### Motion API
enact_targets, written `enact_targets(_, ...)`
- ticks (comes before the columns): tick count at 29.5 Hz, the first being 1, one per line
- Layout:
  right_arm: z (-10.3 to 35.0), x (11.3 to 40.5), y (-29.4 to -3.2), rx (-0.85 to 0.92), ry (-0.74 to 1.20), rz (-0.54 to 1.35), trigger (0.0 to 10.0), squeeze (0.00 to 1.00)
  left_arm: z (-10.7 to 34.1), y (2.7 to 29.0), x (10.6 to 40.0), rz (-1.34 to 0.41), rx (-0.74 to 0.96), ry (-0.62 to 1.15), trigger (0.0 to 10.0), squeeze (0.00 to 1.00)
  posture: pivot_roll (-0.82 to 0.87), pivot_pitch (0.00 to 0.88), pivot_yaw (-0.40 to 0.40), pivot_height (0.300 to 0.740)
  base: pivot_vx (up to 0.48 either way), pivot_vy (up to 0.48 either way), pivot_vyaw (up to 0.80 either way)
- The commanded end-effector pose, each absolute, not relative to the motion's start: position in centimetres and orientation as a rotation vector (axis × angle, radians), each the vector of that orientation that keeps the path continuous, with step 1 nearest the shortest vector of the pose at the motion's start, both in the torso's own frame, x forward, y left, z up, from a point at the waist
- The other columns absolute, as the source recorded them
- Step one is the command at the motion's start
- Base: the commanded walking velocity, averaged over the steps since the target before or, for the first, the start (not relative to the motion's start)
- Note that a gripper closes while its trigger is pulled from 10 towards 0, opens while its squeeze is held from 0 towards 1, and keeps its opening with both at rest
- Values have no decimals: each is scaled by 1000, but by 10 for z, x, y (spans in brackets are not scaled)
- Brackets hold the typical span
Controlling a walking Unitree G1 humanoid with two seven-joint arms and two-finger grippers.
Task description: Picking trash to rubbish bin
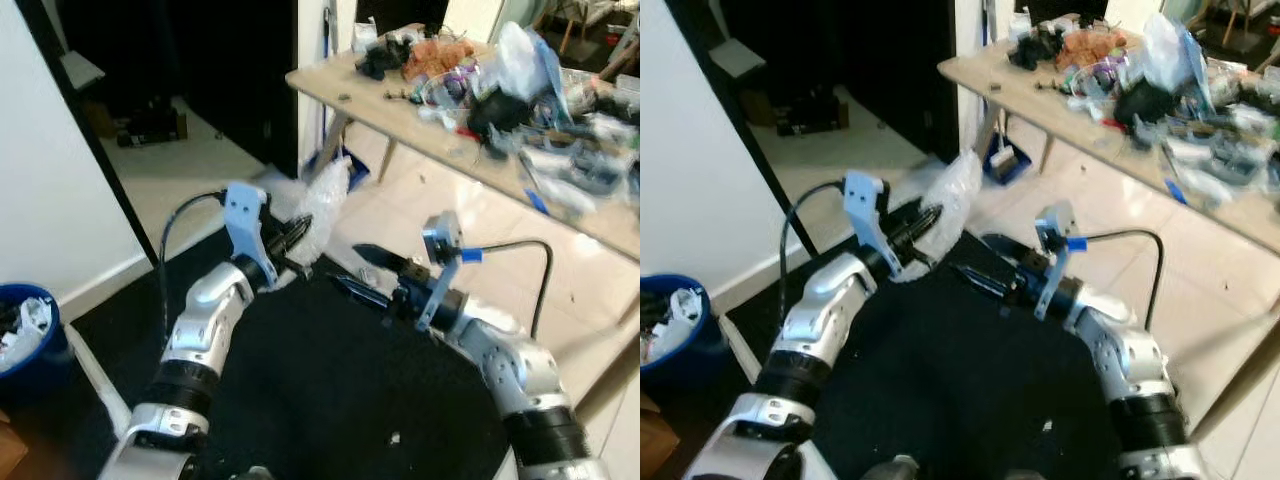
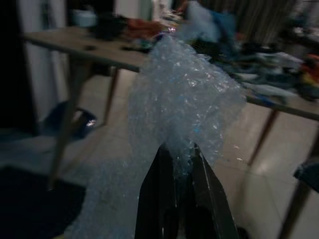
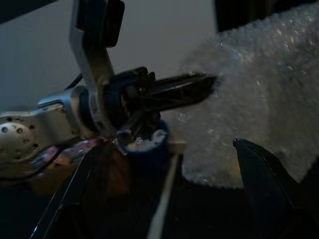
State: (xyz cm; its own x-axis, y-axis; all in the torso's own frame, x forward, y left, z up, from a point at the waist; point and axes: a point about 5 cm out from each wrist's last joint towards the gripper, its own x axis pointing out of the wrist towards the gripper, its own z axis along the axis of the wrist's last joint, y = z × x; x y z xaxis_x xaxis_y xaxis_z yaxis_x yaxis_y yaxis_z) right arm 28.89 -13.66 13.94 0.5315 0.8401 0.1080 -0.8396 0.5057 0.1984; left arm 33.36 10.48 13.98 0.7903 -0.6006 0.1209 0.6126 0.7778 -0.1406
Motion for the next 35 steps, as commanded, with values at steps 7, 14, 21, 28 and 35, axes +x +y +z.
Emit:
enact_targets(7, 136, 288, -137, 242, 21, 1012, 10000, 0, 136, 104, 333, -666, -169, -61, 10000, 0, -100, 0, -14, 740, 0, 0, 668)
enact_targets(14, 136, 288, -138, 243, 21, 1011, 10000, 0, 136, 103, 333, -669, -170, -61, 10000, 0, -100, 0, -13, 740, 0, 0, 669)
enact_targets(21, 136, 288, -138, 241, 21, 1012, 10000, 0, 136, 103, 333, -669, -168, -63, 10000, 0, -100, 0, -14, 740, 0, 0, 669)
enact_targets(28, 136, 288, -138, 238, 22, 1011, 10000, 0, 136, 103, 333, -671, -166, -62, 10000, 0, -100, 0, -14, 740, 0, 0, 669)
enact_targets(35, 136, 288, -137, 238, 21, 1012, 10000, 0, 136, 103, 333, -673, -169, -63, 10000, 0, -96, 0, -13, 740, 0, 0, 667)
